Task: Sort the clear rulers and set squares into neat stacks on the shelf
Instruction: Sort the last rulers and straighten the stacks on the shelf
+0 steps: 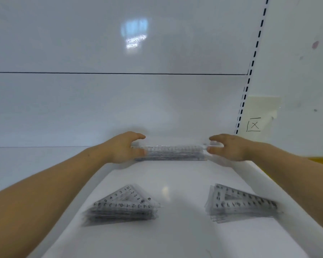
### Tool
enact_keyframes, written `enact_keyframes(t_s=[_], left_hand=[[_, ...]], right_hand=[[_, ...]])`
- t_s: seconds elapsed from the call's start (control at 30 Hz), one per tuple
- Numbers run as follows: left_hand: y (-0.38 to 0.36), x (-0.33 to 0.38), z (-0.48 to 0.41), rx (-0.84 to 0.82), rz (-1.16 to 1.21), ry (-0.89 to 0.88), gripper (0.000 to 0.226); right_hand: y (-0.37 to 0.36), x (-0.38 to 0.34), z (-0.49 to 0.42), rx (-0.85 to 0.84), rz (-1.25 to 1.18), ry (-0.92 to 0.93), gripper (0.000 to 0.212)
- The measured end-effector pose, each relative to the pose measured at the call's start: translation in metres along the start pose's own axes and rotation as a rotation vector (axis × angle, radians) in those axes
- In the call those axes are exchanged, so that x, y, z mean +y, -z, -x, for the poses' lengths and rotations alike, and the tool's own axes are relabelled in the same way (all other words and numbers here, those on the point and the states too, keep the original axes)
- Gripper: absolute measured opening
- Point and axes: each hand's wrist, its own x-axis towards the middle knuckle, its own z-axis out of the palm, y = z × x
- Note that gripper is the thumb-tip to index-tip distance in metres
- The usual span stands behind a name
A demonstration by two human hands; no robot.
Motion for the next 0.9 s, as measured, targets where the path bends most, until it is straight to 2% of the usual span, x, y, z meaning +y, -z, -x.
enact_keyframes(t_s=[0.13,0.3,0.7,0.9], left_hand=[[0.009,-0.004,0.023,0.042,-0.055,0.059,0.064],[0.022,-0.049,0.075,0.056,-0.135,0.190,0.066],[0.100,-0.276,0.301,0.172,-0.192,0.616,0.067],[0.138,-0.360,0.367,0.164,-0.136,0.735,0.066]], right_hand=[[0.015,-0.051,-0.021,0.061,0.008,0.097,0.073],[0.008,-0.156,-0.037,0.087,0.018,0.256,0.069],[-0.064,-0.512,-0.028,-0.045,-0.039,0.594,0.065],[-0.104,-0.641,-0.024,-0.070,-0.059,0.666,0.069]])
